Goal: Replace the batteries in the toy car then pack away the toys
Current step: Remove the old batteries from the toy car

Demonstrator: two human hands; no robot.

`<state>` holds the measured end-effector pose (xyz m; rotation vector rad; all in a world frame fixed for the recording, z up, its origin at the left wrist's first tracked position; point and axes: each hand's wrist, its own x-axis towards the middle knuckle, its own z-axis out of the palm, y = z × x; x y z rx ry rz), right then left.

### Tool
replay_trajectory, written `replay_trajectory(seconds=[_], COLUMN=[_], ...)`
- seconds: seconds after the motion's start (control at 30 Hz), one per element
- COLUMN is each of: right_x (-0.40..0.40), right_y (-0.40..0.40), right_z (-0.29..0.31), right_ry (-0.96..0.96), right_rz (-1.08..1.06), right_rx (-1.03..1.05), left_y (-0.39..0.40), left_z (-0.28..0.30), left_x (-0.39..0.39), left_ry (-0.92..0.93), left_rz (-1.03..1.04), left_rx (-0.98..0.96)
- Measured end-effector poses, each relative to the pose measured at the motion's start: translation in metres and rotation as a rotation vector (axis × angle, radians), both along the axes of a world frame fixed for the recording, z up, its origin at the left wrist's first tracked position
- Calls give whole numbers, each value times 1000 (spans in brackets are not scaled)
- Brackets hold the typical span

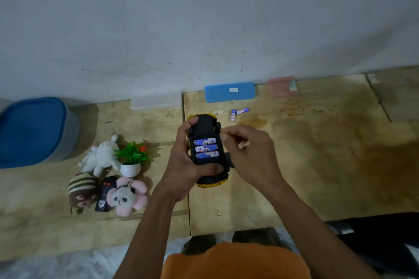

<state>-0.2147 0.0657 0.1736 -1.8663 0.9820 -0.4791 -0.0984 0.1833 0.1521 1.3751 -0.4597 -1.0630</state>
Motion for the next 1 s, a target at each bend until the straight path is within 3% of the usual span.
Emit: replay_trajectory(seconds=[0.27,0.63,1.0], right_x=[14,37,57], right_y=[31,57,76], right_z=[30,37,44], right_ry=[41,-111,-102], right_rz=[-25,-209,-139], right_rx=[-29,434,-28], left_y=[3,26,37], left_z=[31,35,31], left_x=[5,17,14], left_ry=[-130,-189,-180], left_rz=[44,14,18], left_rx=[-83,-114,-104])
